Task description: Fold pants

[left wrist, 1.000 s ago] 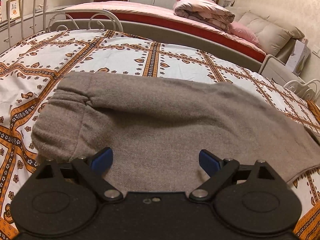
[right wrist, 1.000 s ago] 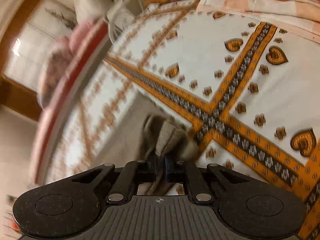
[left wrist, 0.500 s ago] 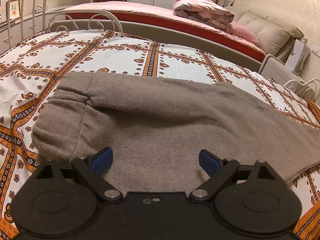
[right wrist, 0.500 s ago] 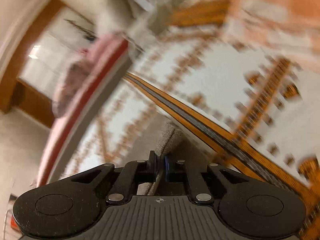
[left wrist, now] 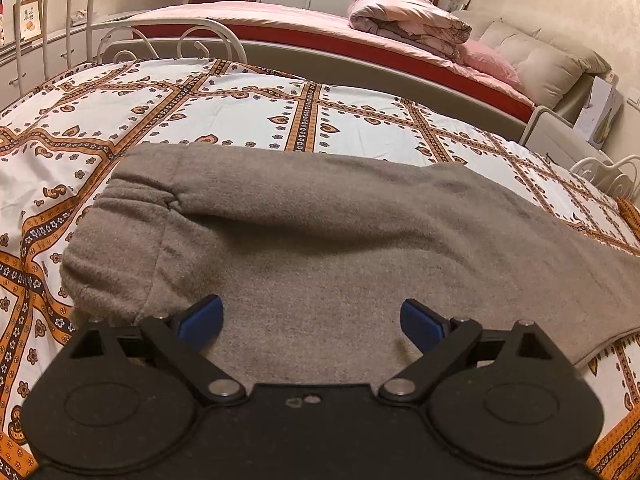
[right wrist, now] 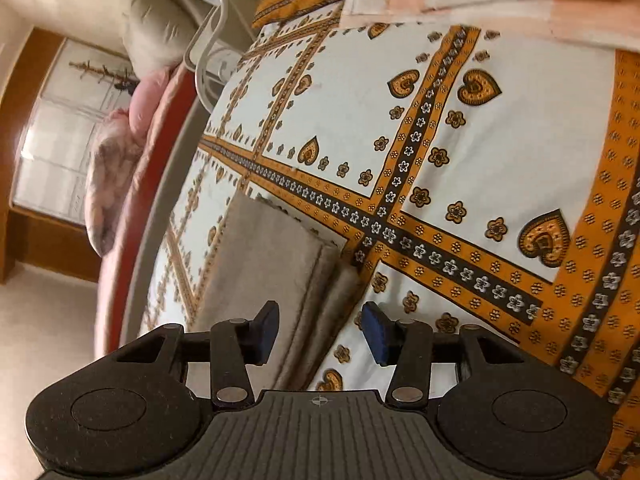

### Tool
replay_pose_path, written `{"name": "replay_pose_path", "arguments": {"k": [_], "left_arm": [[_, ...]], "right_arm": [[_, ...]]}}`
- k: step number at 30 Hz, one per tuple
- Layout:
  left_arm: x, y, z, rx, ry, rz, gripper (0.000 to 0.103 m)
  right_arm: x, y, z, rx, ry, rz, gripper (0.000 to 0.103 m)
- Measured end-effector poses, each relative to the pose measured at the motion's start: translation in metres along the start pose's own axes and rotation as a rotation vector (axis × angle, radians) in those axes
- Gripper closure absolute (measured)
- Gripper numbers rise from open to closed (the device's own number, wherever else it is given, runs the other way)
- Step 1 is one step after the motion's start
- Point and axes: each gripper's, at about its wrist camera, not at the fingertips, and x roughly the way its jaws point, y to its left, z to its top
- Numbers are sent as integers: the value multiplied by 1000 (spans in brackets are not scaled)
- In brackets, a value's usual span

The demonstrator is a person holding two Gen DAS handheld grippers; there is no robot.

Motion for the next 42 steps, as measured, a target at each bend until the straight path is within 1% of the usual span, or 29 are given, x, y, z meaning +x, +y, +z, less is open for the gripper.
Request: {"name": "replay_pose_path", "arguments": {"k": [2, 4, 5, 6, 7, 8, 9, 10, 11, 12, 13, 15, 16, 17, 18, 19, 20, 21, 23, 26, 28, 31, 32, 34, 37, 38, 40, 42], "left_arm": [[0, 0, 0, 3, 0, 0, 14], [0, 0, -1, 8, 1, -2, 14], [0, 0, -1, 12, 1, -2, 14], [0, 0, -1, 17, 2, -3, 14], [0, 0, -2, 19, 1, -4, 14], [0, 0, -1, 19, 1, -5, 14], [-1, 1, -2, 20, 0, -8, 14], [-1, 1, -2, 22, 0, -11, 14], [-2, 1, -2, 25, -1, -15, 14], [-2, 2, -3, 25, -3, -21, 14], [-2, 2, -3, 26, -3, -25, 14], [-1, 1, -3, 35, -1, -24, 14], [-1, 1, -3, 36, -1, -22, 14], [-1, 0, -2, 34, -2, -19, 14], [-1, 0, -2, 36, -2, -16, 14], [-2, -1, -1, 38, -6, -16, 14], [-3, 0, 0, 33, -13, -16, 15], [-5, 1, 2, 21, -27, -10, 21], [-11, 5, 6, -4, -68, 13, 24], [-22, 7, 11, -24, -148, 75, 24], [-28, 8, 14, -28, -187, 123, 24], [-32, 19, 23, -52, -209, 138, 24], [-32, 24, 27, -56, -207, 144, 24], [-33, 33, 39, -51, -213, 132, 24], [-26, 43, 57, -9, -185, 122, 26], [-22, 46, 60, 3, -171, 129, 29], [-13, 54, 63, -4, -148, 131, 31], [-4, 59, 62, -13, -139, 104, 32]], "right_arm": [[5, -3, 3, 30, 4, 27, 56], [12, 1, 6, -3, -1, 22, 57], [13, 11, 8, -80, -20, -12, 89], [11, 25, 9, -192, -41, -56, 87], [5, 49, 4, -395, -96, -67, 87], [-5, 73, -7, -566, -158, -52, 87], [-15, 87, -15, -654, -201, -35, 88], [-23, 95, -20, -696, -233, -20, 88], [-26, 95, -21, -699, -241, -31, 87], [-20, 90, -18, -689, -222, -71, 87], [-9, 80, -13, -666, -183, -114, 87], [21, 55, -4, -606, -77, -209, 81], [26, 47, -2, -567, -51, -212, 77], [18, 45, 1, -517, -82, -174, 72], [9, 48, 3, -493, -117, -169, 71], [-5, 54, 2, -492, -187, -167, 69], [-18, 58, 0, -487, -240, -147, 67], [-26, 58, -2, -463, -257, -117, 67], [-30, 58, -7, -430, -217, -50, 67], [-24, 72, -23, -515, -181, -55, 67], [-22, 88, -31, -576, -165, -17, 67], [-7, 111, -54, -655, -124, 57, 67], [0, 124, -65, -686, -92, 88, 67], [23, 145, -86, -755, -25, 133, 67], [65, 189, -136, -900, 96, 194, 67], [81, 205, -155, -944, 132, 223, 67], [111, 234, -193, -1004, 180, 273, 67], [143, 265, -235, -1067, 223, 319, 67]]}}
